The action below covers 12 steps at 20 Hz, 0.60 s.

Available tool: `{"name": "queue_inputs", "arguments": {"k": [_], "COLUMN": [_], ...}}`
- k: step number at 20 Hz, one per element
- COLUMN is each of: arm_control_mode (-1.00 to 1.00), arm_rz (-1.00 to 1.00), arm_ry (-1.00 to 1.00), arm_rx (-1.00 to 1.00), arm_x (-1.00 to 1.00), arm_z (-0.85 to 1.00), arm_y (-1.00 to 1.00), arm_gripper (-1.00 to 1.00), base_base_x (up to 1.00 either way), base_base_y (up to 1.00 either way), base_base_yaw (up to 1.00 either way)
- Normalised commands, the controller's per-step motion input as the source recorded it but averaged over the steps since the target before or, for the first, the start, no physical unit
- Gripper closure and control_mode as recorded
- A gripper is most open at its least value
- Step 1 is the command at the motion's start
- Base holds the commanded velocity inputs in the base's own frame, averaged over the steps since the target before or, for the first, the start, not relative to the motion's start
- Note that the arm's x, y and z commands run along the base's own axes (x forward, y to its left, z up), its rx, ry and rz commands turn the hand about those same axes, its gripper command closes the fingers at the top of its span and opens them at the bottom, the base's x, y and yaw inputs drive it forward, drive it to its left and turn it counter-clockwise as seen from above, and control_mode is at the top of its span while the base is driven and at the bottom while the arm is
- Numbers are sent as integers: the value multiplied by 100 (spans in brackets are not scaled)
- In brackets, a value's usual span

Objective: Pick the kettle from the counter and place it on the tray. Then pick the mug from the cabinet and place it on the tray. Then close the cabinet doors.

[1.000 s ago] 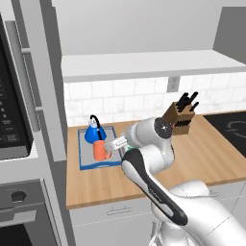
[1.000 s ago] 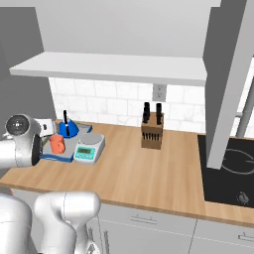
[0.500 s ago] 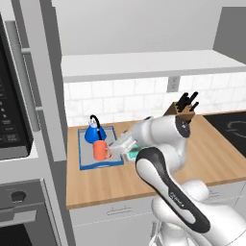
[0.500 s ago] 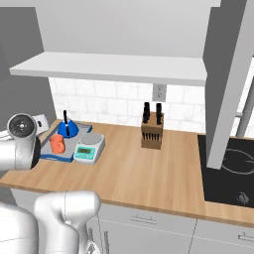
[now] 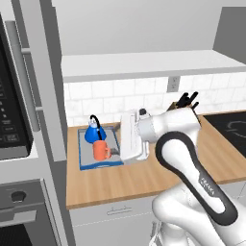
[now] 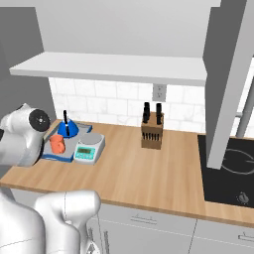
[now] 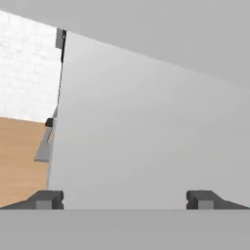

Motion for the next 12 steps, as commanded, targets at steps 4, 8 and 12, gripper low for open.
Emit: {"name": "queue_inputs", "arguments": {"k": [4,8,12], "arm_control_mode": [-100,-100,-100], "arm_rz": [25,12,11], "arm_ry": [-47,-44,-33], "arm_rx": [0,0,0], "arm_x": [-58,-58,-53], "arm_z": [59,60,53], "arm_y": [17,17,23], "arm_gripper": [-100,-100,-100], "base_base_x": [0,0,0], "base_base_y": [0,0,0], "base_base_yaw": [0,0,0]}}
